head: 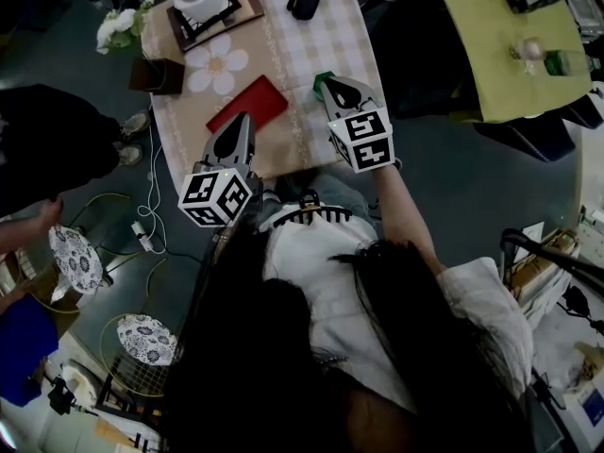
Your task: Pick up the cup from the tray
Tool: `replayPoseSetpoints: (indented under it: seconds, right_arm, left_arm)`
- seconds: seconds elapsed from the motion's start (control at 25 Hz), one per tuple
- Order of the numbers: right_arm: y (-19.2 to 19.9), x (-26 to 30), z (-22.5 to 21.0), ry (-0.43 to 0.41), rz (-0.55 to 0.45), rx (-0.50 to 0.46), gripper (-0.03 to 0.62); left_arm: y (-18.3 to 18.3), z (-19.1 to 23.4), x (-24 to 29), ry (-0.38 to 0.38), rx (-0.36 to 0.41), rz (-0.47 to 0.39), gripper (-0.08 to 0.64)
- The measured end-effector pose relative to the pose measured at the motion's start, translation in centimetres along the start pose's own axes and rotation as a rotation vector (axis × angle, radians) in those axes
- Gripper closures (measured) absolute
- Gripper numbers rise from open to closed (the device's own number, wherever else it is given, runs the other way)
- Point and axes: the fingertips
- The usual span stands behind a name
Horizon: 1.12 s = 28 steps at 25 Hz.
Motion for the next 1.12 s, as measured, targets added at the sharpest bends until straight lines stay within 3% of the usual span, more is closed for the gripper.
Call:
replayPoseSetpoints:
  seconds: [0.56,1.12]
  right_arm:
    - [0.3,-1.2,2.0,0.035,0.012,-0.047,0.582]
    - [0.9,-2.0,2.3,0.073,0.019,0.000,0.583]
  left_arm:
    - [0.7,-0.4,-1.3,0.004,0.000,-0.008,0.551]
    - [1.3,-0.1,-2.3,-0.011,-0.008,-0.010,0.551]
Point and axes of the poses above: the fingertips, and each gripper's own axes: x forward along the fingers, z to its left, y out of its underside, and after that the axes turned 4 degrees about y, right-handed
